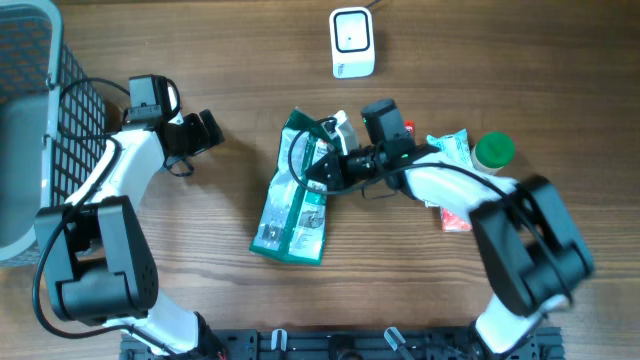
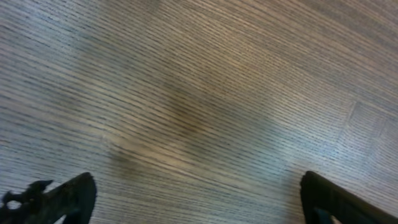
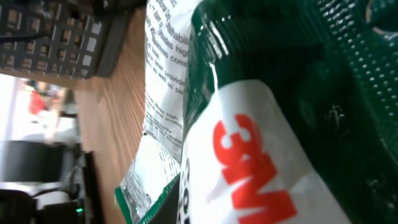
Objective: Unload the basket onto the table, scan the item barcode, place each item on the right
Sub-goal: 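Grasp the green 3M gloves pack with both grippers and lift it, then hold the gloves pack under the scanner with the right gripper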
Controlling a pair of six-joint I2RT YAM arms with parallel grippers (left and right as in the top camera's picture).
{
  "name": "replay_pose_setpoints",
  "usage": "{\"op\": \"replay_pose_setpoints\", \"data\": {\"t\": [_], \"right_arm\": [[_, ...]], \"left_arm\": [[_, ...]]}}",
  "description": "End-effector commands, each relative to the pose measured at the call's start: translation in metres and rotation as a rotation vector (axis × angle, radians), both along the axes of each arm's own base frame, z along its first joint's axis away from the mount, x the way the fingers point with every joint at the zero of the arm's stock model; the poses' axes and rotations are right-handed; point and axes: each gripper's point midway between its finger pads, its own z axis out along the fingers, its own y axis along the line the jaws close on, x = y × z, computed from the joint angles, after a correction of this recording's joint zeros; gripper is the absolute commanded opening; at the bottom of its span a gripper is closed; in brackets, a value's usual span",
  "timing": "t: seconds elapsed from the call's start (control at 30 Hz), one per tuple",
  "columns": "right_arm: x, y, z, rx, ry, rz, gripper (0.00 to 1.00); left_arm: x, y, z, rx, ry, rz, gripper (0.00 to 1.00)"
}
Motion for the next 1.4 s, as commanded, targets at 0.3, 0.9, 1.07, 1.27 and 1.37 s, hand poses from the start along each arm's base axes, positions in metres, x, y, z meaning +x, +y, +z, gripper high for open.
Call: {"op": "replay_pose_setpoints", "data": {"t": [0.3,0.9,1.07,1.27,1.37], "right_arm": [[0.039,-0.064,0.242,-0.421,-0.923,0.064,0.04],[0.201,-0.078,0.256,-1.024,-1.366,-0.010,0.04],[0.257,-0.082,0.206,-1.174,-1.351,-0.157,0.04],[0.285,-0.083,0.189,-1.229,-1.399,-0.294,0.04],[0.281,-0.071,0.176,-1.189,-1.382,-0.274,0.04]], "left_arm": [[0.006,0.003,0.010,-0.003,-0.030,0.007,1.00],[0.006,0.003,0.010,-0.003,-0.030,0.007,1.00],[0.006,0.003,0.010,-0.003,-0.030,0.007,1.00],[0.006,0.003,0.010,-0.003,-0.030,0.007,1.00],[0.006,0.003,0.010,-0.003,-0.030,0.007,1.00]]}}
